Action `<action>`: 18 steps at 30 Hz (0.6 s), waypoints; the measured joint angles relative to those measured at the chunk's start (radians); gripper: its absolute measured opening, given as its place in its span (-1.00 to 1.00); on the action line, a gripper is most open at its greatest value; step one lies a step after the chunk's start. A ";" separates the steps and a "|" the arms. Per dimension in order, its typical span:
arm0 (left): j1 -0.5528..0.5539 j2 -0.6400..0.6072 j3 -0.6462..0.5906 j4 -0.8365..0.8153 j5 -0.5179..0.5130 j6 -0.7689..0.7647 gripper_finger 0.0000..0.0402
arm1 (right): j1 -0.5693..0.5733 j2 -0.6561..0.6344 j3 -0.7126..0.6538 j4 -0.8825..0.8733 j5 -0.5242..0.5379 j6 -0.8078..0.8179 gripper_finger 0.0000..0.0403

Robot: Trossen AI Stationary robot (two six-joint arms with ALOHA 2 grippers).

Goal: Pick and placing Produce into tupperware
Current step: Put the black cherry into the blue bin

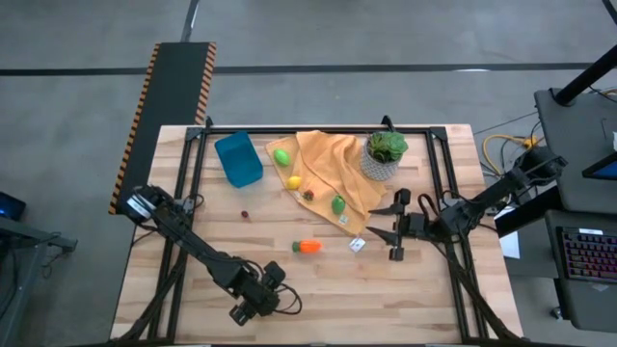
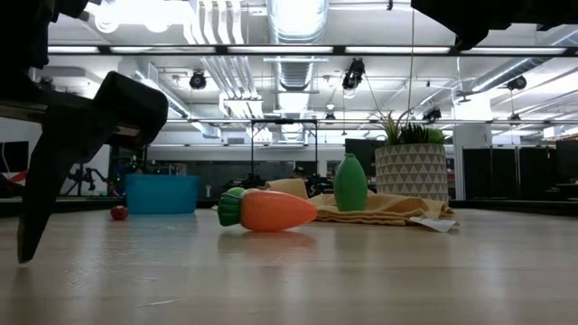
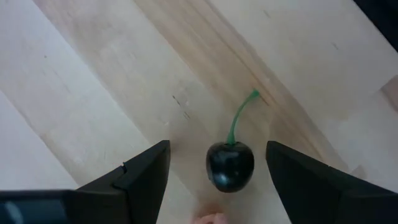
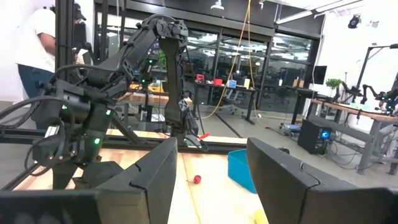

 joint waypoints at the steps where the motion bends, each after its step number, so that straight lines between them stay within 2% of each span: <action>1: 0.000 0.000 0.000 0.000 0.002 0.000 0.19 | 0.000 0.000 0.000 0.000 0.000 0.000 -0.07; 13: 0.001 0.000 0.000 0.001 0.007 -0.001 -0.45 | 0.000 0.000 0.000 0.000 0.002 0.000 -0.07; 18: 0.001 0.000 0.000 0.004 0.007 0.001 -0.58 | 0.000 0.000 0.000 0.000 0.002 0.000 -0.07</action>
